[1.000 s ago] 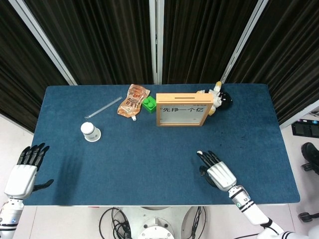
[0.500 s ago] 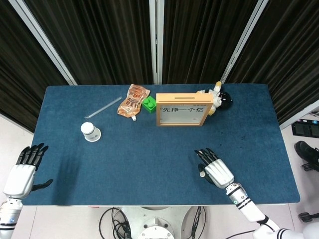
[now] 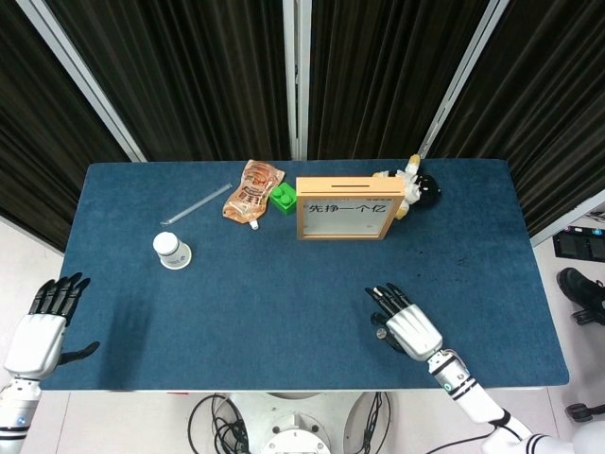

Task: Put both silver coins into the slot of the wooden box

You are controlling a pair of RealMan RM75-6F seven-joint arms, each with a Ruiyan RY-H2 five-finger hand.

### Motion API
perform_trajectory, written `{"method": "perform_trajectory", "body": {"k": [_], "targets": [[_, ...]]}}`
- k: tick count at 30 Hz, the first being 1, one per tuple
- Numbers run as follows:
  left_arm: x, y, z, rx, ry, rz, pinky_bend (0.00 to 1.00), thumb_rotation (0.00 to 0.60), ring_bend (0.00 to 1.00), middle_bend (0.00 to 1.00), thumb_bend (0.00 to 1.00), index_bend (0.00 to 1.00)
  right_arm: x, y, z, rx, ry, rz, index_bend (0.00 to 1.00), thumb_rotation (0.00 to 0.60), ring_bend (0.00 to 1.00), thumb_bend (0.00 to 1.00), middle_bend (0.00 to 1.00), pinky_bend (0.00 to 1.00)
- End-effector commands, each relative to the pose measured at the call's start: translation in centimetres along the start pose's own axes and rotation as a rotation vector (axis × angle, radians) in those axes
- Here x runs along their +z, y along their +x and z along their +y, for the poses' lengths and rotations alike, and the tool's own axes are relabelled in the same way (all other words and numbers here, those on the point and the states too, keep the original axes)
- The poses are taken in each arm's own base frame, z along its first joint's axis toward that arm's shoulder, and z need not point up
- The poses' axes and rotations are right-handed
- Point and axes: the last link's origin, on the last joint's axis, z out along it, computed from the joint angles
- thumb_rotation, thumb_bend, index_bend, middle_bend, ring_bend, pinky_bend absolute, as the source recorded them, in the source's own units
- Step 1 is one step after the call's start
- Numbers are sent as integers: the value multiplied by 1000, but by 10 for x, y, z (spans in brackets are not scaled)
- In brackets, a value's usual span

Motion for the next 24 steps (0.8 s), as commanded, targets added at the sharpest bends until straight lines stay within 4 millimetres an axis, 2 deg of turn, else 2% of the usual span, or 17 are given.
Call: {"method": "perform_trajectory", "body": {"k": [1,10,24], "targets": [[0,0,1,1,-3,2,0,600,0,6,0,28,-1,1,0,2,8,8,415,600,0,332,0,0],[1,1,1,3,1,-2,0,600,0,6,0,28,0,1,0,5,21,16,478,600,0,335,0,0],[3,1,-1,-1,5,-6,0,600,0,6,0,28,4,0,1,8,18,18,628,600,0,336,0,0]]}}
